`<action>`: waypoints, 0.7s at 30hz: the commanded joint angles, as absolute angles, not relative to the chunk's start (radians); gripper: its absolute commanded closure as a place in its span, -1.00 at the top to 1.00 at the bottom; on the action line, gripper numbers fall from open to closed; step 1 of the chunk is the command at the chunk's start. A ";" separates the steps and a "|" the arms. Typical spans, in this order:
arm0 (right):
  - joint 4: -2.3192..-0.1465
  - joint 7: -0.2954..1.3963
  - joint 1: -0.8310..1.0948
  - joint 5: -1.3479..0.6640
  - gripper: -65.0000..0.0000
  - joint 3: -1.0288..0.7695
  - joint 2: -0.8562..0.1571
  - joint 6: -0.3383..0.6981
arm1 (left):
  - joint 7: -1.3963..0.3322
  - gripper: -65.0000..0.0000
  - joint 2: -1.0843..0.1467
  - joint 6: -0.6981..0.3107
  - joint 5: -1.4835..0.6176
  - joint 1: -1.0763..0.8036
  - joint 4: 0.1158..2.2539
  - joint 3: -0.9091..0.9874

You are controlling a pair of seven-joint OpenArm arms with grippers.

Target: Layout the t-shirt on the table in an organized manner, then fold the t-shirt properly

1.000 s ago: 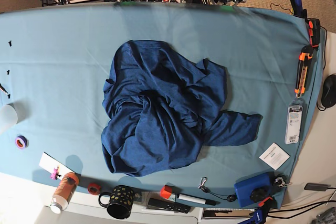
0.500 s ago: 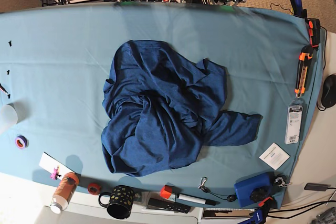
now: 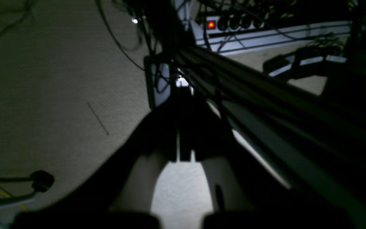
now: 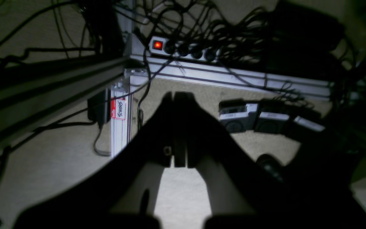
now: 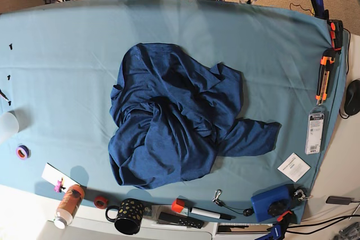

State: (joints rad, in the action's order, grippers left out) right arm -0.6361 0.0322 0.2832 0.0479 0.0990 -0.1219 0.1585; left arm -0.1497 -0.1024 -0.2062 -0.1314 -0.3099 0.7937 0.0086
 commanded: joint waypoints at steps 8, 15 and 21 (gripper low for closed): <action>-0.848 0.045 0.474 0.042 -1.00 0.097 -0.235 0.160 | -0.141 -1.00 -0.179 -0.211 -0.136 -0.491 0.931 0.009; -0.884 0.027 0.586 0.041 -1.00 0.097 -0.314 0.159 | -0.142 -1.00 -0.278 -0.248 -0.174 -0.617 1.001 0.009; -1.051 -0.004 0.738 -0.062 -1.00 0.096 -0.368 0.153 | -0.213 -1.00 -0.390 -0.368 -0.286 -0.788 1.246 0.010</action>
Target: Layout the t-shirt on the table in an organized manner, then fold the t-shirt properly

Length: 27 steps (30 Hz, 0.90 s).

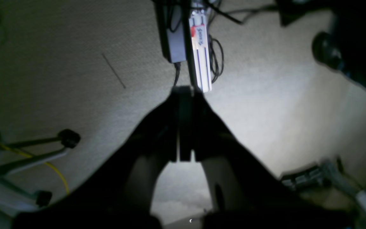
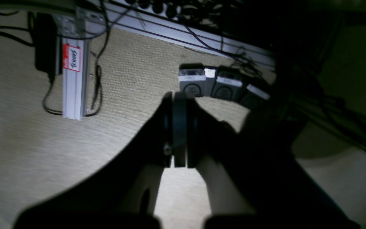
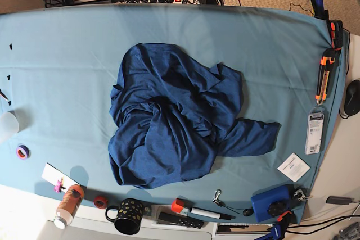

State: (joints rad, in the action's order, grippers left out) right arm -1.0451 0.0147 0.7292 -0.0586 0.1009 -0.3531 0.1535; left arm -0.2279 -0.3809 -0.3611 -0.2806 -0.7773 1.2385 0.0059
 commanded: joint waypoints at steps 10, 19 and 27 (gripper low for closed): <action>-1.531 0.019 1.018 -0.086 -1.00 0.009 -0.410 0.102 | -0.295 -1.00 -0.539 -0.370 -0.300 -1.059 1.768 0.058; -1.836 0.059 1.086 -0.087 -1.00 -0.193 -0.391 0.101 | -0.301 -1.00 -0.565 -0.496 -0.348 -1.108 2.158 0.218; -2.002 0.049 1.077 -0.090 -1.00 -0.282 -0.327 0.101 | -0.330 -1.00 -0.563 -0.496 -0.383 -1.030 2.326 0.271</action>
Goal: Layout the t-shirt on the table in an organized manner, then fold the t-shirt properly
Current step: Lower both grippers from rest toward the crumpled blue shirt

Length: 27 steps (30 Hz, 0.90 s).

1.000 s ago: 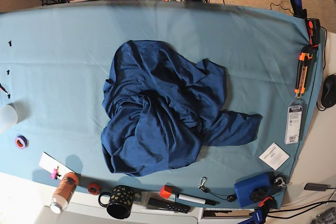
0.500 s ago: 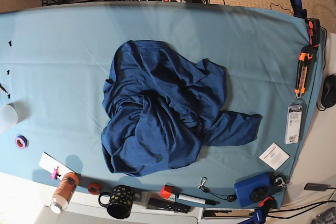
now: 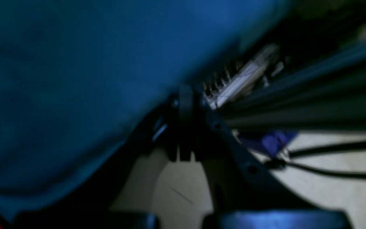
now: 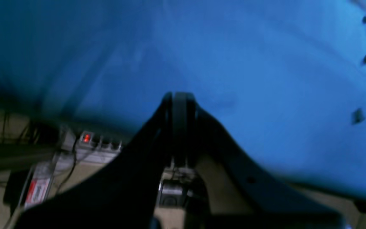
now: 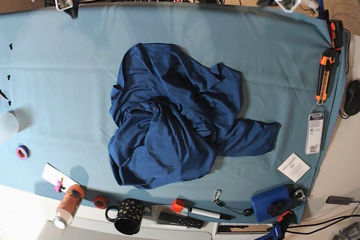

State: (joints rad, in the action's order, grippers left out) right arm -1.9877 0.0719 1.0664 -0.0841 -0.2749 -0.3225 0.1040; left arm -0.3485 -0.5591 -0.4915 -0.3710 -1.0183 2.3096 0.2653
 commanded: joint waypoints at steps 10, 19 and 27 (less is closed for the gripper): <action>-2.043 0.083 0.930 -0.088 -1.00 -0.282 -0.291 0.103 | -0.333 -1.00 -0.485 -0.498 -0.435 -0.855 2.328 0.271; -2.043 0.166 0.691 -0.079 -1.00 -0.282 -0.291 0.121 | -0.334 -1.00 -0.410 -0.499 -0.419 -0.738 2.327 0.271; -2.043 0.257 0.525 -0.094 -1.00 -0.282 -0.291 0.189 | -0.350 -1.00 -0.382 -0.499 -0.419 -0.675 2.321 0.271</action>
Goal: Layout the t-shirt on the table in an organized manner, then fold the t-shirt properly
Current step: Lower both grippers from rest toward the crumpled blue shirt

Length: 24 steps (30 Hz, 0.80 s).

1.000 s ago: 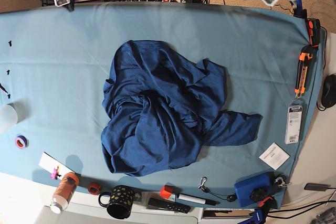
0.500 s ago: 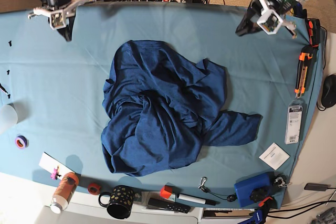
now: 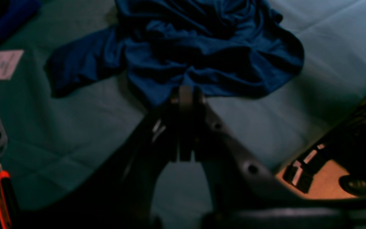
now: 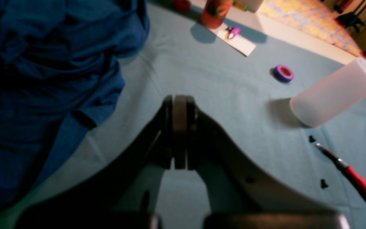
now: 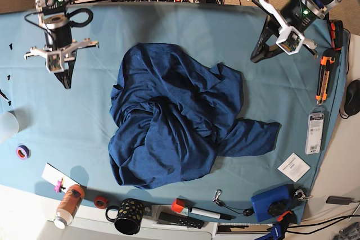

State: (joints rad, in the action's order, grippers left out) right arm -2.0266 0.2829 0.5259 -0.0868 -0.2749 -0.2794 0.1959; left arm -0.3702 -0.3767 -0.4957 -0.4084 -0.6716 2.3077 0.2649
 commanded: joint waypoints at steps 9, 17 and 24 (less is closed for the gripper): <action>-2.043 0.262 0.463 -0.168 -0.40 -0.282 -0.291 0.228 | -0.376 -0.51 -0.382 -0.489 -0.420 -0.571 2.320 0.271; -2.043 0.256 0.463 -0.168 -0.40 -0.282 -0.291 0.228 | -0.382 -0.34 -0.383 -0.446 -0.442 -0.453 2.180 0.271; -2.042 0.254 0.430 -0.164 -0.40 -0.282 -0.291 0.228 | -0.382 -0.34 -0.382 -0.446 -0.549 -0.358 1.984 0.270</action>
